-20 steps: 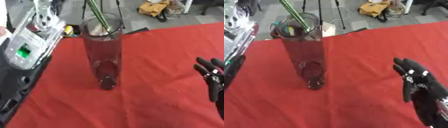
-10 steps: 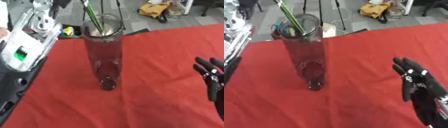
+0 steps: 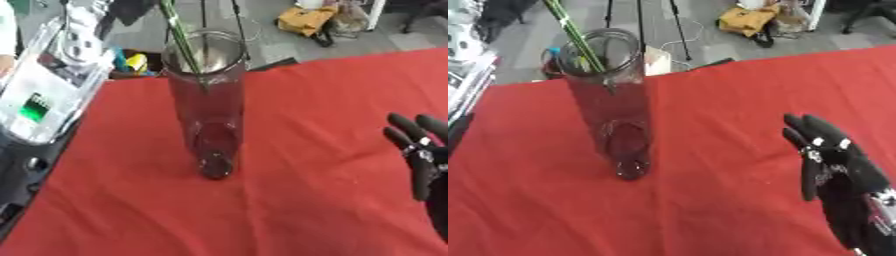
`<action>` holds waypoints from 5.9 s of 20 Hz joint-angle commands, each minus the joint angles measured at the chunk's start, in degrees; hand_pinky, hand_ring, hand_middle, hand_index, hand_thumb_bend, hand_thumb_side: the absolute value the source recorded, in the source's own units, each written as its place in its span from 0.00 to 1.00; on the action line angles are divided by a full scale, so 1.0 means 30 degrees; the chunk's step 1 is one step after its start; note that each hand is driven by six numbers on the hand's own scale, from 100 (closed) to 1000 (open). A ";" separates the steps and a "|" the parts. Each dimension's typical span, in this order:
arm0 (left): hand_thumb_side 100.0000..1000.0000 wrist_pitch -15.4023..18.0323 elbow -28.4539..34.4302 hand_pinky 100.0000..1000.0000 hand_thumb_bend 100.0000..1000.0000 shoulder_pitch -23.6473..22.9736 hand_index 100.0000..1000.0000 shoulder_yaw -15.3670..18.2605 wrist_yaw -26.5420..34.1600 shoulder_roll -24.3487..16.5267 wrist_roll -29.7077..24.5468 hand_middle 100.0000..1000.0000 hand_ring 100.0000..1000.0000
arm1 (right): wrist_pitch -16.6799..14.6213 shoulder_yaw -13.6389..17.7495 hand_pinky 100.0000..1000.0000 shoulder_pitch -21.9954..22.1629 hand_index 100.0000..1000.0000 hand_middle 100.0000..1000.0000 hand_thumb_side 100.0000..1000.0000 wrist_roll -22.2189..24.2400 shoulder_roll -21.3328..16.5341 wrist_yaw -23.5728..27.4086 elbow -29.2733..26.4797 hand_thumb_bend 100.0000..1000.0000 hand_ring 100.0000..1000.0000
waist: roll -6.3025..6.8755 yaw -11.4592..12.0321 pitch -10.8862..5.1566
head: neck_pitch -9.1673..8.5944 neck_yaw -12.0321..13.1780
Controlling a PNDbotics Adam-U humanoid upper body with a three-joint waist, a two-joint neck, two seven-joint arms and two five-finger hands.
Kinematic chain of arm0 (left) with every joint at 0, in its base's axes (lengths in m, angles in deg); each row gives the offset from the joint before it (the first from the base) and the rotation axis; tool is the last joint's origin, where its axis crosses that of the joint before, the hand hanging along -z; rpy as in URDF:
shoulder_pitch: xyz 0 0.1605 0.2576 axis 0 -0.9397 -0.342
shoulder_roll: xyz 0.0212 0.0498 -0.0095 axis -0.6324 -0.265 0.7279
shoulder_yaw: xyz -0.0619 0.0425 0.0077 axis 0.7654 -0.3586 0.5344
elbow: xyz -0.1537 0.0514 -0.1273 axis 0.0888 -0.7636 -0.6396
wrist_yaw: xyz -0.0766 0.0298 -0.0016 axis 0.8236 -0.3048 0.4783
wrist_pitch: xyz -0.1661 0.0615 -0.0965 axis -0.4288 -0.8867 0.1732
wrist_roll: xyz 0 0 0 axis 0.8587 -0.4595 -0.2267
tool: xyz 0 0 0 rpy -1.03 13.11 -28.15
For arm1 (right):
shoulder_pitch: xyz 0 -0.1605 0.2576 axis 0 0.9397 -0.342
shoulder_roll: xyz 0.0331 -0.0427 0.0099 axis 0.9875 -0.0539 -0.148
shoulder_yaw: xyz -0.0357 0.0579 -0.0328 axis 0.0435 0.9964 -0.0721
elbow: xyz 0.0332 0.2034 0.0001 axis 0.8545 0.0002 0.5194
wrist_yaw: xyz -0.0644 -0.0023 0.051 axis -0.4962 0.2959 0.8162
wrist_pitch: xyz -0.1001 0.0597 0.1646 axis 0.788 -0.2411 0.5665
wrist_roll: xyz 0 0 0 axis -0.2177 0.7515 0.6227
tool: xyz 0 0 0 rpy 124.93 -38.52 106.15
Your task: Arrange flowers into the vase.
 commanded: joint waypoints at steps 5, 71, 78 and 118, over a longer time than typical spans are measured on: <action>0.63 -0.0082 0.0158 0.32 0.00 0.0163 0.61 -0.0011 -0.1236 -0.0668 -0.1935 0.48 0.47 | -0.0062 0.0144 1.00 -0.0100 0.93 0.18 1.00 -0.0059 -0.0261 0.0181 -0.0358 0.00 1.00 | -0.0190 0.0109 -0.0656 | 0.0390 -0.0055; 0.98 0.2119 -0.1322 0.83 0.00 0.0524 1.00 0.0579 -0.6964 -0.1722 -1.3155 0.96 0.90 | 0.0714 0.0142 1.00 -0.0085 0.94 0.17 1.00 -0.0179 -0.0581 0.0302 -0.0358 0.00 1.00 | 0.0612 0.0074 -0.0955 | 0.0024 -0.0058; 1.00 0.2550 -0.1363 0.86 0.00 0.0616 1.00 0.0710 -0.5719 -0.1722 -1.3532 0.98 0.91 | 0.0788 0.0131 1.00 -0.0115 0.94 0.17 1.00 -0.0153 -0.0529 0.0246 -0.0358 0.00 1.00 | 0.0633 0.0037 -0.0890 | 0.0004 -0.0019; 1.00 0.2845 -0.0859 0.95 0.13 -0.0059 1.00 0.0991 -0.6685 -0.2586 -1.5577 1.00 0.95 | 0.0703 0.0160 1.00 0.0026 0.94 0.17 1.00 -0.0149 -0.0417 0.0220 -0.0358 0.00 1.00 | 0.0314 0.0339 -0.0927 | 0.0206 0.0007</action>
